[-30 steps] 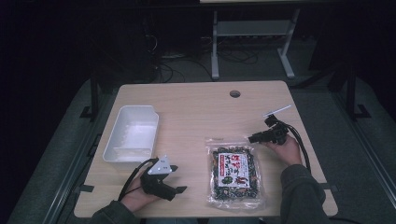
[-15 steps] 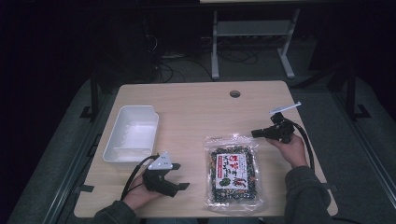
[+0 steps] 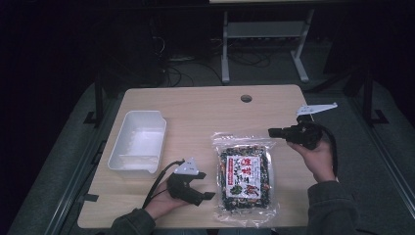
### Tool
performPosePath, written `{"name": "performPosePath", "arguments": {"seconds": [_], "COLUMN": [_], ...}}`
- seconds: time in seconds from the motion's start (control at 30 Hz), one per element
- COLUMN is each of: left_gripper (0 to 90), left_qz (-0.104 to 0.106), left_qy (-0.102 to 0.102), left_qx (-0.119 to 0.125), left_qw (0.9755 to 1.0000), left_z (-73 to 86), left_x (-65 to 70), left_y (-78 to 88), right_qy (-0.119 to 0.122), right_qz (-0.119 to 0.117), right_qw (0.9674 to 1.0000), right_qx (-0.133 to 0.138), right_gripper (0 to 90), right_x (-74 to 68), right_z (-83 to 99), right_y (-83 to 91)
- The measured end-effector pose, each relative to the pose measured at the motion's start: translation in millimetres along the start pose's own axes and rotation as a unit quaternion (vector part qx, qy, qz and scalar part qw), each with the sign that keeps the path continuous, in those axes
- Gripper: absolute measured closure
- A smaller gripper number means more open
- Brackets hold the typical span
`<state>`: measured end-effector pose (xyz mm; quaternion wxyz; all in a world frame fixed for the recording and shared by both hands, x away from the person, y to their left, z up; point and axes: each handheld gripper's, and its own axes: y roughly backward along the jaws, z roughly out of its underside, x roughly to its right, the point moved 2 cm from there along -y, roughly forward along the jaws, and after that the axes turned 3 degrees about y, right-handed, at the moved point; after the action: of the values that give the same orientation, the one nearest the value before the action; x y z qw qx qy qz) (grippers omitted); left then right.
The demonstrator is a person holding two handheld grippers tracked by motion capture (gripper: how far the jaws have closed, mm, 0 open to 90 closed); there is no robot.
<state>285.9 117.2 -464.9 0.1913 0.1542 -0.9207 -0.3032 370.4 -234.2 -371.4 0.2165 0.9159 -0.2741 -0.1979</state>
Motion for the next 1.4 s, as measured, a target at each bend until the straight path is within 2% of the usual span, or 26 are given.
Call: {"name": "performPosePath", "arguments": {"seconds": [0.03, 0.1, 0.17, 0.2, 0.23, 0.27, 0.3, 0.33, 0.37, 0.43, 0.47, 0.5, 0.53, 0.6, 0.63, 0.8, 0.83, 0.9, 0.97, 1.0, 1.03, 1.07, 1.13, 1.2, 1.23, 1.4], "left_gripper": [21.6, 21.7, 24.6, 25.1, 27.5, 31.3, 35.3, 41.7, 47.7, 53.9, 53.9, 60.9, 63.9, 70.3, 72.4, 74.4, 74.5, 74.5, 74.7, 74.7, 74.9, 75.1, 75.1, 75.1, 75.2, 75.3], "left_qz": [0.009, 0.023, 0.044, 0.044, 0.053, 0.078, 0.078, 0.101, 0.101, 0.107, 0.116, 0.120, 0.125, 0.125, 0.119, 0.114, 0.109, 0.103, 0.101, 0.098, 0.095, 0.091, 0.089, 0.090, 0.090, 0.089], "left_qy": [0.006, 0.007, 0.009, 0.009, 0.013, 0.020, 0.020, 0.024, 0.024, 0.024, 0.026, 0.027, 0.026, 0.019, 0.016, 0.008, 0.001, -0.008, -0.010, -0.011, -0.014, -0.016, -0.015, -0.016, -0.017, -0.024], "left_qx": [0.003, 0.000, -0.013, -0.013, -0.015, -0.014, -0.014, -0.002, -0.002, 0.006, 0.012, 0.022, 0.027, 0.030, 0.030, 0.034, 0.031, 0.030, 0.030, 0.032, 0.032, 0.034, 0.034, 0.035, 0.035, 0.035], "left_qw": [0.9999, 0.9997, 0.9989, 0.9989, 0.9984, 0.9967, 0.9967, 0.9946, 0.9946, 0.9940, 0.9928, 0.9921, 0.9915, 0.9915, 0.9923, 0.9928, 0.9935, 0.9942, 0.9944, 0.9946, 0.9948, 0.9952, 0.9953, 0.9952, 0.9952, 0.9951], "left_z": [-2.1, -4.8, -5.6, -5.6, -5.9, -6.6, -6.6, -7.8, -7.8, -8.9, -9.4, -10.9, -11.3, -12.1, -12.7, -13.6, -13.6, -13.7, -13.5, -13.5, -13.3, -13.3, -13.1, -13.1, -13.0, -12.6], "left_x": [0.7, 1.6, 2.2, 2.2, 2.0, 1.8, 1.8, 1.8, 1.8, 2.0, 1.5, 1.3, 1.4, 1.7, 1.9, 0.6, 0.4, 0.1, -0.1, -0.4, -0.9, -1.7, -2.3, -2.6, -2.4, -1.3], "left_y": [-3.4, -10.1, -21.2, -21.2, -23.7, -26.3, -26.3, -24.5, -24.5, -20.8, -18.4, -13.3, -11.2, -7.2, -5.3, 2.4, 6.0, 9.2, 10.6, 12.1, 13.4, 15.3, 16.8, 17.3, 18.1, 19.8], "right_qy": [0.011, 0.018, 0.034, 0.041, 0.045, 0.049, 0.049, 0.057, 0.057, 0.062, 0.063, 0.062, 0.059, 0.056, 0.055, 0.060, 0.061, 0.056, 0.047, 0.047, 0.041, 0.030, 0.024, 0.023, 0.023, 0.031], "right_qz": [-0.002, -0.003, -0.008, -0.008, -0.010, -0.012, -0.012, -0.014, -0.014, -0.011, -0.014, -0.015, -0.019, -0.022, -0.022, -0.030, -0.031, -0.043, -0.055, -0.055, -0.055, -0.068, -0.076, -0.080, -0.091, -0.113], "right_qw": [0.9999, 0.9997, 0.9992, 0.9988, 0.9986, 0.9983, 0.9983, 0.9977, 0.9977, 0.9973, 0.9970, 0.9965, 0.9962, 0.9958, 0.9958, 0.9941, 0.9938, 0.9929, 0.9927, 0.9927, 0.9932, 0.9929, 0.9927, 0.9927, 0.9929, 0.9921], "right_qx": [0.009, 0.013, 0.020, 0.023, 0.027, 0.029, 0.029, 0.035, 0.035, 0.038, 0.043, 0.054, 0.061, 0.069, 0.069, 0.085, 0.088, 0.096, 0.097, 0.097, 0.095, 0.093, 0.091, 0.087, 0.074, 0.045], "right_gripper": [89.8, 89.8, 89.8, 89.8, 89.7, 89.8, 89.8, 89.7, 89.7, 89.8, 89.7, 89.8, 89.8, 89.8, 89.8, 89.5, 87.9, 82.7, 71.6, 71.6, 64.4, 54.8, 45.8, 42.5, 36.7, 31.6], "right_x": [-8.4, -12.4, -23.7, -27.3, -30.8, -33.9, -33.9, -39.5, -39.5, -43.8, -45.0, -46.5, -46.6, -46.6, -47.1, -51.4, -52.2, -52.2, -50.7, -50.7, -49.8, -47.9, -47.8, -48.2, -49.7, -55.8], "right_z": [-6.8, -9.9, -17.4, -19.5, -21.6, -23.3, -23.3, -25.8, -25.8, -26.5, -26.3, -25.3, -24.7, -23.5, -23.0, -21.0, -19.9, -16.3, -10.9, -10.9, -7.7, -0.4, 6.6, 9.5, 13.5, 16.8], "right_y": [5.5, 7.5, 11.6, 12.7, 13.7, 14.8, 14.8, 16.7, 16.7, 18.6, 19.9, 22.5, 23.8, 26.3, 27.4, 32.3, 32.6, 32.1, 30.0, 30.0, 28.1, 23.6, 18.1, 14.5, 6.7, -9.4]}}
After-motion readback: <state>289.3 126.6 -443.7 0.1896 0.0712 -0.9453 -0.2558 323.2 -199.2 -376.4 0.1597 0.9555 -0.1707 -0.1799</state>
